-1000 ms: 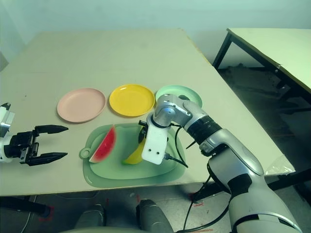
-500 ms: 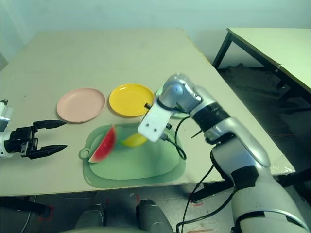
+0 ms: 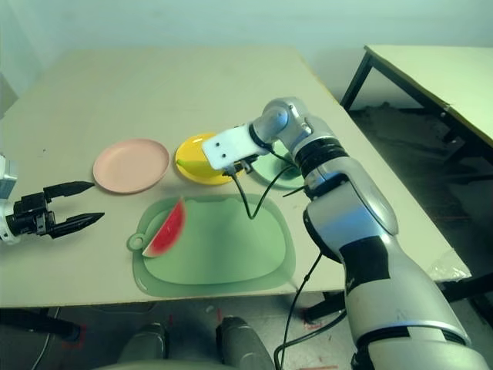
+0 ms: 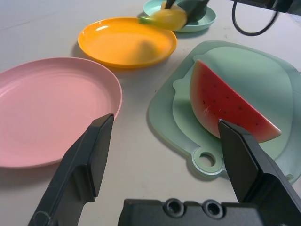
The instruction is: Place the fruits into color-matched plates.
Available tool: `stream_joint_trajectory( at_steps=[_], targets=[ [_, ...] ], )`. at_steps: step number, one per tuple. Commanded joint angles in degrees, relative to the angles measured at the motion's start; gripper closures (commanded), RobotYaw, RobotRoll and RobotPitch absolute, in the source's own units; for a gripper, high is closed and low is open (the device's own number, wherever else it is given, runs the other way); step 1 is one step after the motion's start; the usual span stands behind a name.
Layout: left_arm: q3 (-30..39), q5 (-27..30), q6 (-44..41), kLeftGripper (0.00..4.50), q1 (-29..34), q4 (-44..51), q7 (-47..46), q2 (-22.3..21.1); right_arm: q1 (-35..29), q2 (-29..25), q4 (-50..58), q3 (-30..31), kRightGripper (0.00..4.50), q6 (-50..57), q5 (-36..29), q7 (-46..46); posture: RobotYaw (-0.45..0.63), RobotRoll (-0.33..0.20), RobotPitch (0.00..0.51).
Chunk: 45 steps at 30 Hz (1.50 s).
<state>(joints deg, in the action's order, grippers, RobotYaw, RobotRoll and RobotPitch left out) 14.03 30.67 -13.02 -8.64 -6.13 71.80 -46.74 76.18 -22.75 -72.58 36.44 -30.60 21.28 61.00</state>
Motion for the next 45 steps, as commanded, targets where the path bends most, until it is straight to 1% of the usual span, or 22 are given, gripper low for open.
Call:
stream_joint_trajectory(
  at_steps=[1,6,15,16,20,22,24,25,33,36,38,40,43,45],
  targets=[
    [-0.1,-0.6,-0.5,0.0,0.7,0.4,0.2,-0.7,1.6,1.3,-2.3,-1.8,2.96,3.5,2.2,-4.0,-0.03,0.0,0.046],
    [1.0,0.3,0.7,0.0,0.3,0.7,-0.2,0.2,0.8,3.5,-4.2,-3.0,2.96,10.3,4.4,-9.8,-0.02,0.0,0.051],
    [1.4,0.3,1.1,0.0,0.9,0.9,-0.1,0.1,-0.3,5.8,-4.8,-4.2,2.96,12.0,6.4,-13.4,-0.01,0.0,0.06],
    [1.4,0.4,1.1,0.0,1.0,1.1,-0.2,0.1,-0.6,6.0,-4.8,-4.4,2.87,12.0,6.6,-13.4,-0.01,0.0,0.06],
    [1.5,0.5,1.0,0.0,0.8,1.3,-0.2,0.1,-1.1,6.2,-4.7,-5.0,1.64,11.7,6.9,-13.1,-0.01,0.0,0.061],
    [1.6,0.5,1.2,0.0,0.8,1.1,-0.1,-0.1,-1.3,6.0,-4.7,-5.3,0.96,11.5,6.9,-13.1,-0.01,0.0,0.061],
    [1.5,0.4,1.4,0.0,0.9,0.9,0.1,-0.2,-1.6,5.8,-4.7,-5.4,0.19,11.3,7.0,-13.2,-0.02,0.0,0.06],
    [1.4,0.3,1.5,0.0,0.9,0.7,0.3,-0.3,-1.7,5.6,-4.6,-5.5,0.02,11.2,7.1,-13.2,-0.02,0.0,0.06],
    [0.1,-0.4,2.4,0.0,-0.8,-0.9,1.1,0.0,-0.7,3.0,-3.3,-7.2,0.02,8.0,5.9,-11.7,-0.04,0.0,0.057],
    [-0.2,-0.6,2.7,0.0,-1.4,-1.6,1.3,0.2,-0.3,0.6,-1.3,-10.5,0.02,6.5,2.9,-7.7,-0.04,0.0,0.055],
    [-0.3,-0.7,2.9,0.0,-1.8,-1.8,1.4,0.5,-1.2,-1.4,0.8,-13.8,0.02,6.8,-0.8,-3.0,-0.05,0.0,0.055],
    [-0.6,-0.9,3.2,0.0,-2.0,-2.1,1.3,1.0,-3.2,-3.8,3.8,-17.6,0.02,8.1,-5.5,3.6,-0.05,0.0,0.058],
    [-1.2,-1.2,3.7,0.0,-2.2,-2.5,1.3,1.9,-9.1,-7.5,13.7,-23.7,0.02,16.6,-15.0,15.8,-0.06,0.0,0.06],
    [-1.6,-1.5,4.0,0.0,-2.4,-2.8,1.5,2.1,-14.7,-10.2,23.7,-27.1,0.02,25.1,-20.6,19.6,-0.07,0.0,0.061]
  ],
)
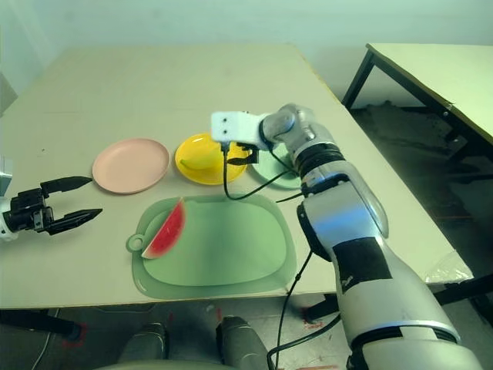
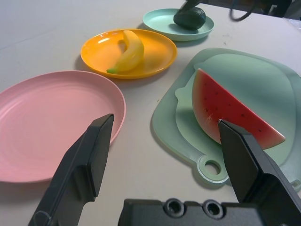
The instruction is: Place the fruits into color-matched plates.
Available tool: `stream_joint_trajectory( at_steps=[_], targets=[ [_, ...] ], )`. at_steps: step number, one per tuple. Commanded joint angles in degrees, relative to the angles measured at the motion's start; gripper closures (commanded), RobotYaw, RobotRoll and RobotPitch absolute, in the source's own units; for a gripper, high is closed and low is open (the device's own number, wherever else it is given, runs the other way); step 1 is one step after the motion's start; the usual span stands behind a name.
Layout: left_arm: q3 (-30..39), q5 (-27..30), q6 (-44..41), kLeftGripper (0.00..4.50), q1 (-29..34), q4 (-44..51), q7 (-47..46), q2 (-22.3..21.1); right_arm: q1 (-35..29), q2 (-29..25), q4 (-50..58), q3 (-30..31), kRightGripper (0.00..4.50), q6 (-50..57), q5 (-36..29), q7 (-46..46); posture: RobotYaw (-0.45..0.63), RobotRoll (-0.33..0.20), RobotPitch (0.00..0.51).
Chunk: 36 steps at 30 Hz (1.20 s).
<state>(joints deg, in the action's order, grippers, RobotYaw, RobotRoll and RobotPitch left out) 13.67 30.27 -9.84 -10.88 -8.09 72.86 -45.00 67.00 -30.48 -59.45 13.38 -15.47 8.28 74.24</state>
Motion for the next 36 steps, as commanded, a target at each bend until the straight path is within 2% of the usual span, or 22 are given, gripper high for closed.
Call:
stream_joint_trajectory(
  at_steps=[1,5,6,10,14,16,18,23,26,30,32,36],
  targets=[
    [-1.4,-1.2,1.0,0.0,-0.3,-1.0,0.5,0.5,-8.6,-3.6,16.1,-5.7,0.02,15.0,-10.3,7.4,-0.08,0.0,0.06],
    [-2.0,-1.5,1.5,0.0,-0.8,-2.1,1.1,0.9,-21.2,-6.9,38.4,-12.4,0.02,40.8,-24.9,9.3,-0.1,0.0,0.055],
    [-2.1,-1.6,1.6,0.0,-1.0,-2.4,1.2,1.0,-24.8,-8.1,42.0,-12.6,0.02,43.5,-26.9,10.6,-0.11,0.0,0.053],
    [-3.1,-2.0,1.9,0.0,-2.2,-3.7,2.1,1.3,-38.7,-10.8,48.6,-14.8,0.02,40.1,-31.4,14.6,-0.13,0.0,0.042],
    [-3.8,-2.2,2.0,0.0,-3.2,-4.4,2.7,1.3,-44.4,-9.3,47.4,-18.2,0.02,37.4,-36.4,16.3,-0.14,0.0,0.034],
    [-3.9,-2.2,2.0,0.0,-3.5,-4.6,2.9,1.1,-46.9,-11.4,46.1,-15.1,0.02,30.7,-36.8,17.9,-0.14,0.0,0.032],
    [-4.1,-2.3,2.1,0.0,-3.8,-4.9,3.2,0.9,-48.4,-13.8,43.7,-10.1,0.02,23.0,-38.4,18.3,-0.14,0.0,0.03],
    [-4.4,-2.8,2.6,0.0,-3.9,-4.7,3.9,0.5,-47.8,-15.1,41.5,-4.6,0.02,14.5,-44.7,18.3,-0.12,0.0,0.027],
    [-5.5,-4.9,5.4,0.0,-4.6,-5.1,5.4,-0.3,-46.0,-14.9,38.7,-2.9,0.02,10.6,-45.4,18.3,-0.12,0.0,0.024],
    [-9.3,-9.7,8.7,0.0,-10.2,-5.7,6.7,-1.7,-45.7,-15.3,37.6,-1.4,0.02,8.9,-46.2,18.3,-0.12,0.0,0.023],
    [-11.6,-11.1,5.6,0.0,-14.5,-5.9,6.5,-2.2,-45.9,-15.4,37.2,-1.0,0.02,7.9,-46.1,18.3,-0.14,0.0,0.022],
    [-15.2,-9.9,-9.9,0.0,-21.5,-2.6,3.9,-1.7,-46.4,-15.2,36.5,-0.8,0.02,6.6,-45.7,18.3,-0.16,0.0,0.022]
  ],
)
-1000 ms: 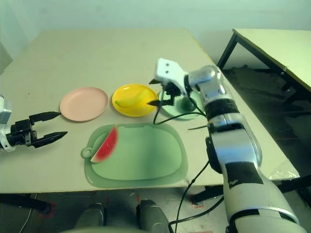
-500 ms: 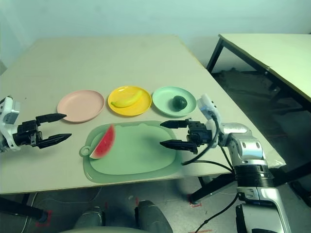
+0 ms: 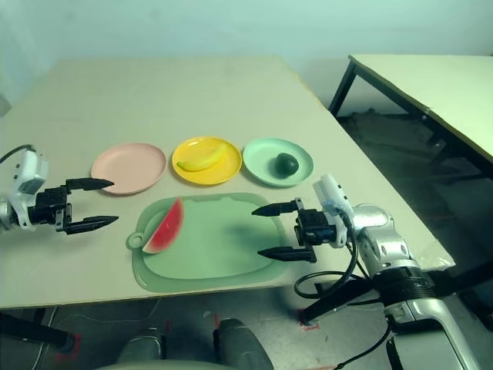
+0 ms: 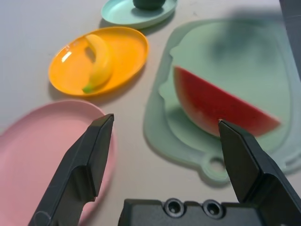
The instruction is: Place the fruits into color-matched plates.
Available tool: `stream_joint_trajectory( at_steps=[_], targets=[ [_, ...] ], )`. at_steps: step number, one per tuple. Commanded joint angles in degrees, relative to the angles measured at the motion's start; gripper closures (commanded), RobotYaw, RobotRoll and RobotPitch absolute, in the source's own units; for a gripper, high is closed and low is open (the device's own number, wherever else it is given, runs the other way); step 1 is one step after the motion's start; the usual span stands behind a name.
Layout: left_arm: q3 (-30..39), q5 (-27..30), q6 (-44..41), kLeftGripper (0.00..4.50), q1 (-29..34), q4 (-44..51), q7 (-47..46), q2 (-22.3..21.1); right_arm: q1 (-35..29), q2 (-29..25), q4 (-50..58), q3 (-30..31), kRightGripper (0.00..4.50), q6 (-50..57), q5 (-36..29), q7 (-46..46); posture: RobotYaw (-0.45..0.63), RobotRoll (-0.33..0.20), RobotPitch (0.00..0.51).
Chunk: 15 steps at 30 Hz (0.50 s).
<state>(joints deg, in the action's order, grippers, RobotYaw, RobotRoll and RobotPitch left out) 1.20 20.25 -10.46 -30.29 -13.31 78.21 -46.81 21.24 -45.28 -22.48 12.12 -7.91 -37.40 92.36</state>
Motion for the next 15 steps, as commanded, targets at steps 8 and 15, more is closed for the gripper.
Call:
stream_joint_trajectory(
  at_steps=[8,15],
  targets=[
    [-9.1,3.9,-41.5,0.0,-6.7,18.8,-8.0,-2.1,-2.5,0.0,1.1,-0.9,0.02,-0.9,0.6,0.1,-0.19,0.0,0.023],
    [-13.7,-3.7,-26.6,0.0,-9.8,17.6,-5.3,-5.5,-3.2,0.9,2.6,-2.1,0.02,0.2,1.3,0.1,-0.2,0.0,0.025]
  ],
)
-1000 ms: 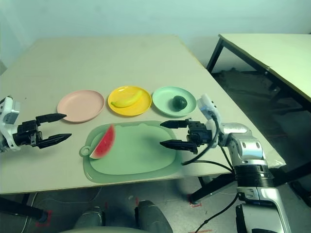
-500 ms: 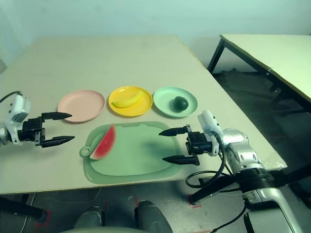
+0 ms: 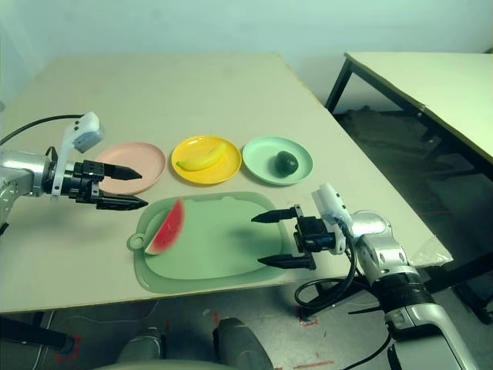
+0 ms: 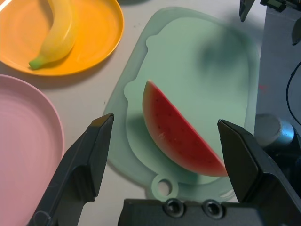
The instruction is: Place the fruits into color-matched plates.
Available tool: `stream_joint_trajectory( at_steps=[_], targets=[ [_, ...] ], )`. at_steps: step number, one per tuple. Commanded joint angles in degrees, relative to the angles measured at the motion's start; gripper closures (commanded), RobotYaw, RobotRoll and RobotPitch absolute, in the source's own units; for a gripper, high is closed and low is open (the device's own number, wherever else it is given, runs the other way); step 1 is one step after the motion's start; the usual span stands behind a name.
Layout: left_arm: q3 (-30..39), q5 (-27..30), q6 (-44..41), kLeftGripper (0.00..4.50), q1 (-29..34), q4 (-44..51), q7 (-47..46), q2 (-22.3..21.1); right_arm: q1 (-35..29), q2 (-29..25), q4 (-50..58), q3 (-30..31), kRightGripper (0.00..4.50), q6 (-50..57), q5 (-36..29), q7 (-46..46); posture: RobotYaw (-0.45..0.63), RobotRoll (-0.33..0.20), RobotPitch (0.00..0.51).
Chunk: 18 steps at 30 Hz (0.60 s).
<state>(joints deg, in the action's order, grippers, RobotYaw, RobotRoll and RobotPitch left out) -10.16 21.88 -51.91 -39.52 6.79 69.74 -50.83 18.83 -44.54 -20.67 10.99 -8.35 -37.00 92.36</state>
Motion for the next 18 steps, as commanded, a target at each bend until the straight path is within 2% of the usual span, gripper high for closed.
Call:
stream_joint_trajectory(
  at_steps=[1,2,5,8,11,14,18],
  targets=[
    [-2.8,-7.3,22.9,0.0,-0.9,-5.1,5.3,-1.8,-0.9,0.3,0.9,-1.0,0.02,0.7,1.0,0.1,-0.2,0.0,0.025],
    [-3.1,-8.6,28.2,0.0,-1.1,-7.1,6.9,-1.8,-1.0,0.3,1.0,-1.1,0.02,0.8,1.1,0.1,-0.2,0.0,0.025],
    [-5.2,-14.3,55.0,0.0,-6.3,-19.6,14.0,-1.2,-1.3,0.4,1.3,-1.3,0.02,1.1,1.4,0.1,-0.2,0.0,0.025],
    [-6.6,-15.3,74.4,0.0,-11.3,-28.8,20.2,2.3,-1.9,0.8,1.7,-1.7,0.02,1.0,1.8,0.1,-0.22,0.0,0.023],
    [-11.7,-12.7,89.2,0.0,-14.9,-34.4,22.7,4.4,-2.8,1.3,2.2,-2.5,0.02,1.2,2.1,0.1,-0.24,0.0,0.021],
    [-21.2,-8.8,102.3,0.0,-17.7,-37.7,22.8,4.3,-4.3,1.8,3.5,-3.7,0.02,1.5,2.5,0.1,-0.26,0.0,0.02],
    [-35.1,-4.2,114.2,0.0,-21.2,-40.3,22.8,2.6,-6.5,2.4,5.9,-5.3,0.02,2.4,3.0,-0.5,-0.29,0.0,0.017]
  ],
)
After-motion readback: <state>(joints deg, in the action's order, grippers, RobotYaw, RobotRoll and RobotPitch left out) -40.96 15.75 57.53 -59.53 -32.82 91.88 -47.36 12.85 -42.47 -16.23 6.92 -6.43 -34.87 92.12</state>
